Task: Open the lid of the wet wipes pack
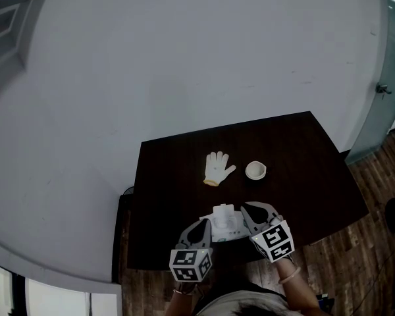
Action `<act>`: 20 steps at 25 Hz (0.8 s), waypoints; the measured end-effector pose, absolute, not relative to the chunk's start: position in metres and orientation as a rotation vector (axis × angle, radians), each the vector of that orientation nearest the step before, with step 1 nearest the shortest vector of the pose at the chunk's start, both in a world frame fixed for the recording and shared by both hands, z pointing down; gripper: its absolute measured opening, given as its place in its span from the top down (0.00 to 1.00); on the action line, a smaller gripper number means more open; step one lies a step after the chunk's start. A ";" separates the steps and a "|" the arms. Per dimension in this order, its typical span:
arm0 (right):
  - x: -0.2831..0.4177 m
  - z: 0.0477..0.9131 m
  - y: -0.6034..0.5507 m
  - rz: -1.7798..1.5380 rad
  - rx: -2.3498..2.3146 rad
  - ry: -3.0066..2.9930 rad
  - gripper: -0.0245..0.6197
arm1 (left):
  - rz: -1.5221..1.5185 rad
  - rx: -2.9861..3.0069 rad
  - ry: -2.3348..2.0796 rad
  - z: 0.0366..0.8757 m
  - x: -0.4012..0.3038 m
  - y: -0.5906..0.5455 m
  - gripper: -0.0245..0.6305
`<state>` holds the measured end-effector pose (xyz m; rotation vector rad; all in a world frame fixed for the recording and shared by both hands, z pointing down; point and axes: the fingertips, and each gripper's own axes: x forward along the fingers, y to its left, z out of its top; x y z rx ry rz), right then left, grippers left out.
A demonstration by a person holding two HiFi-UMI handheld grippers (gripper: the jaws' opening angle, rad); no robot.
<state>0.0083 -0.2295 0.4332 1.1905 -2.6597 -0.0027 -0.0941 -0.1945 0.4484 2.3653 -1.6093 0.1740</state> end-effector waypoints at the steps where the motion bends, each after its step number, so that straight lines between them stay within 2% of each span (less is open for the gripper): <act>1: 0.010 0.431 -0.228 -0.004 1.197 -2.664 0.95 | 0.169 2.372 -1.614 0.444 -0.094 -0.193 0.94; 20: 0.024 0.390 -0.219 -0.067 1.288 -2.693 0.95 | 0.111 2.424 -1.662 0.401 -0.094 -0.188 0.94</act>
